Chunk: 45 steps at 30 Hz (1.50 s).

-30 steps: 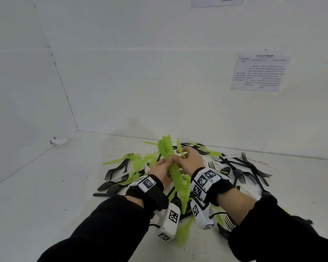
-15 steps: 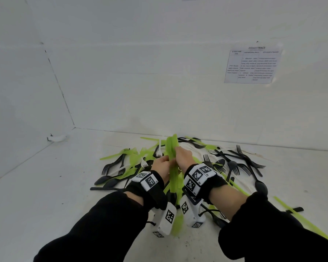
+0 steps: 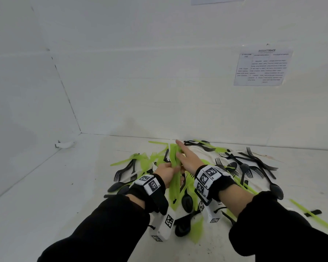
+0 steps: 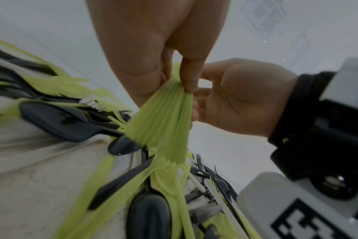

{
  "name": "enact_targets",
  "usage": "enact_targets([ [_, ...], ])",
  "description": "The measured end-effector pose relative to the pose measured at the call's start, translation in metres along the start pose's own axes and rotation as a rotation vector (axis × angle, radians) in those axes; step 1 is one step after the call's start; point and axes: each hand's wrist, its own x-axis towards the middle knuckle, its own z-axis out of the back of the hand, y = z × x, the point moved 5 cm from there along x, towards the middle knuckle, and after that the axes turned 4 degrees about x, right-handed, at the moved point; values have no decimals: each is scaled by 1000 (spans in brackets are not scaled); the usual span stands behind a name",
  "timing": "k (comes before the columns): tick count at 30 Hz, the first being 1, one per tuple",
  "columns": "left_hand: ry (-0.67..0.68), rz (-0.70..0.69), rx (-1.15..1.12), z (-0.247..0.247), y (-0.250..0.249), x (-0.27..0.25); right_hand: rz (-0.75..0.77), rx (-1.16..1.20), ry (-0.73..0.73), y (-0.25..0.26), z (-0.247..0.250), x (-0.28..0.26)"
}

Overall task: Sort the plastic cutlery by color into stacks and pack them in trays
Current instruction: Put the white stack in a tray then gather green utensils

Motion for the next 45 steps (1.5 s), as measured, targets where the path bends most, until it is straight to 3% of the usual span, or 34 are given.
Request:
enact_targets([
  [7, -51, 13, -55, 41, -4, -2, -61, 271, 26, 12, -41, 25],
  [10, -143, 12, -67, 72, -10, 1, -193, 409, -25, 14, -61, 38],
  [12, -236, 2, -95, 97, -16, 4, -213, 95, -53, 8, -74, 55],
  [16, -359, 4, -103, 139, -22, 11, -174, -586, 272, 1, -113, 70],
  [21, -386, 29, -80, 161, -22, 24, -164, -830, 309, -6, -130, 78],
  [27, -386, 37, -80, 160, -22, 38, -257, -780, 305, -14, -132, 87],
  [31, -358, 37, -94, 151, -20, 47, -325, -556, 219, -12, -120, 89],
  [37, -315, 32, -137, 130, -18, 57, -250, -9, -112, -3, -77, 90],
  [40, -283, 38, -174, 117, -15, 60, -147, 12, -81, 3, -69, 90],
  [43, -275, -6, -160, 104, -17, 62, -171, 89, -23, -2, -74, 82],
  [45, -264, -20, -179, 98, -16, 65, -153, 70, -83, -5, -72, 77],
])
